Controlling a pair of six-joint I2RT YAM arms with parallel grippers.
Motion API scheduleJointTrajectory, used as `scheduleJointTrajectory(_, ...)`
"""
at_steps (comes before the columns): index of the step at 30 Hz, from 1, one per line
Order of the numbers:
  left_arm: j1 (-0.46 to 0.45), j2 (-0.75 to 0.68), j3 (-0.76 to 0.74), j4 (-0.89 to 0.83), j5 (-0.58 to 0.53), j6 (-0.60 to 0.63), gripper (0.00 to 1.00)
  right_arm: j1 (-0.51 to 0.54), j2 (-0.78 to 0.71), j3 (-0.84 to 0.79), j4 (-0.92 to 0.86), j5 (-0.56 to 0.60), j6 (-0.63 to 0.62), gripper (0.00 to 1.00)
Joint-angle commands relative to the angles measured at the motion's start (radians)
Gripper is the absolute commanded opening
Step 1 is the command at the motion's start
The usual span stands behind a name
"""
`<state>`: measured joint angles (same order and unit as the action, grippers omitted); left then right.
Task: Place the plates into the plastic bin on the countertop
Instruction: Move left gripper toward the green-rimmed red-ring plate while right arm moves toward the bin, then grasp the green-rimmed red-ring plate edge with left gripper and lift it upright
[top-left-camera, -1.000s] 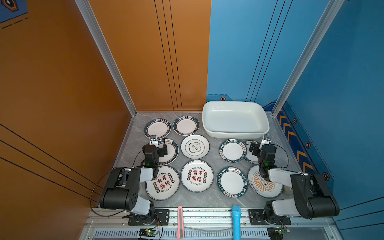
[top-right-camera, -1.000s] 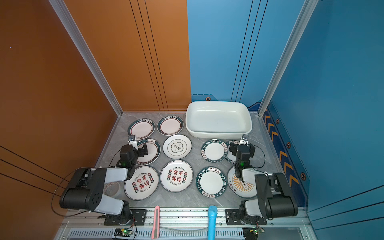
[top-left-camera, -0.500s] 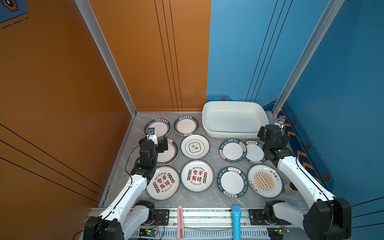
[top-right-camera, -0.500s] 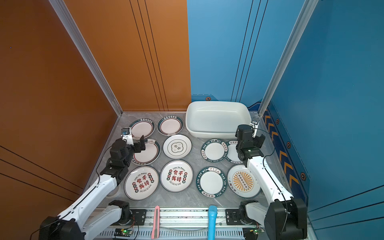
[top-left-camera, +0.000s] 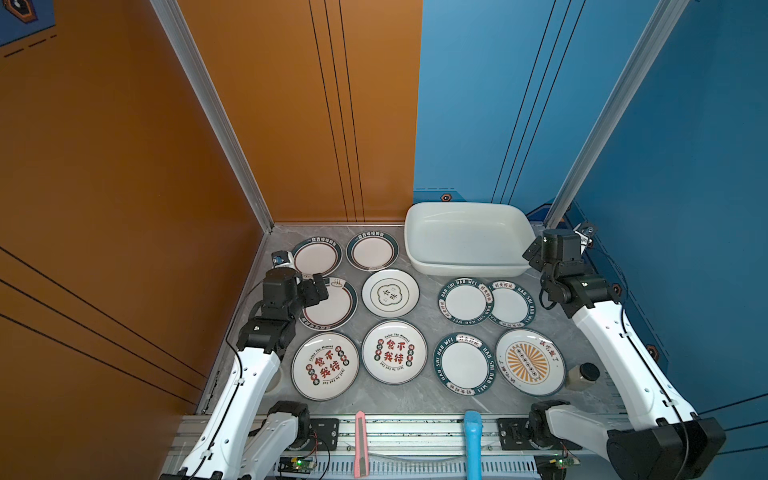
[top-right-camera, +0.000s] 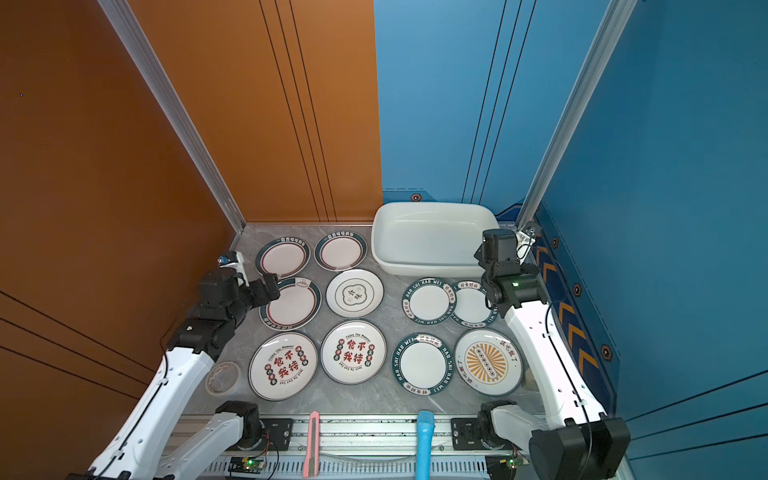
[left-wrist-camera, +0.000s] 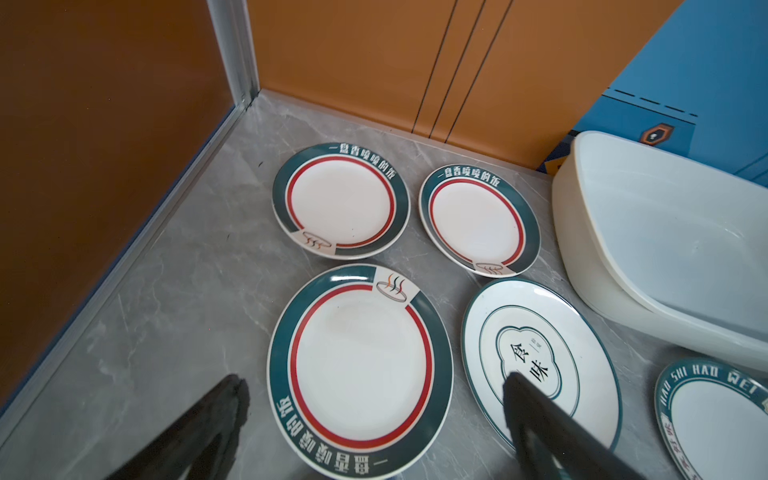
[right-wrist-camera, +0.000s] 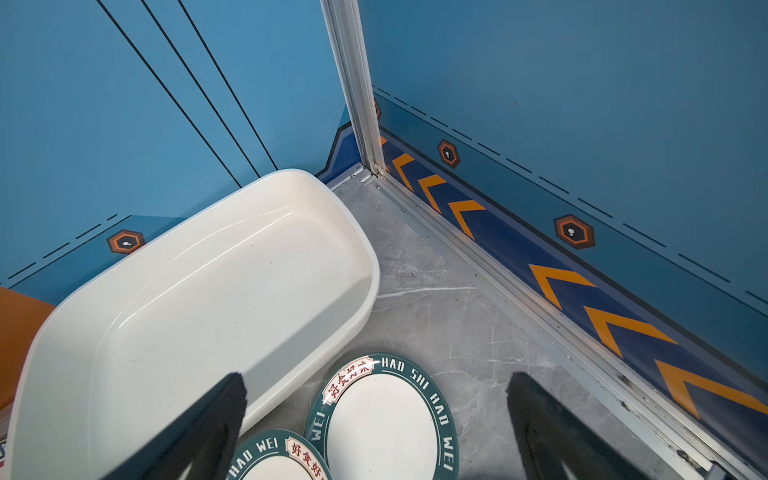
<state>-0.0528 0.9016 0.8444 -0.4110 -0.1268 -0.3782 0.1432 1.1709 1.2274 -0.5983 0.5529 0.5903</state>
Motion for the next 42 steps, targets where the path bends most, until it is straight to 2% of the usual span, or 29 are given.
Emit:
scheduleJointTrajectory(1, 0.064, 0.045, 0.069, -0.105, 0.116, -0.183, 0.98, 0.004, 0.028, 0.070, -0.131, -0.022, 0.004, 1.00)
scheduleJointTrajectory(3, 0.094, 0.098, 0.097, -0.126, 0.164, -0.201, 0.98, 0.004, 0.070, 0.109, -0.179, -0.033, -0.026, 1.00)
scheduleJointTrajectory(7, 0.106, 0.138, 0.111, -0.135, 0.164, -0.241, 0.98, 0.002, 0.117, 0.139, -0.199, -0.096, -0.056, 1.00)
scheduleJointTrajectory(11, 0.129, 0.162, 0.110, -0.156, 0.198, -0.271, 0.98, -0.023, 0.154, 0.145, -0.185, -0.235, 0.006, 1.00)
scheduleJointTrajectory(14, 0.157, 0.169, 0.066, -0.148, 0.240, -0.303, 0.98, -0.043, 0.209, 0.153, -0.147, -0.358, 0.031, 1.00)
scheduleJointTrajectory(19, 0.219, 0.178, -0.020, -0.127, 0.299, -0.316, 0.98, -0.047, 0.343, 0.234, -0.169, -0.442, 0.033, 1.00)
scheduleJointTrajectory(28, 0.320, 0.262, -0.134, 0.050, 0.486, -0.307, 0.98, -0.041, 0.500, 0.363, -0.170, -0.527, 0.028, 0.97)
scheduleJointTrajectory(35, 0.366, 0.337, -0.143, 0.078, 0.488, -0.257, 0.95, -0.041, 0.566, 0.430, -0.170, -0.559, 0.025, 0.96)
scheduleJointTrajectory(42, 0.425, 0.384, -0.196, 0.127, 0.517, -0.242, 0.92, -0.042, 0.556, 0.416, -0.170, -0.558, 0.032, 0.95)
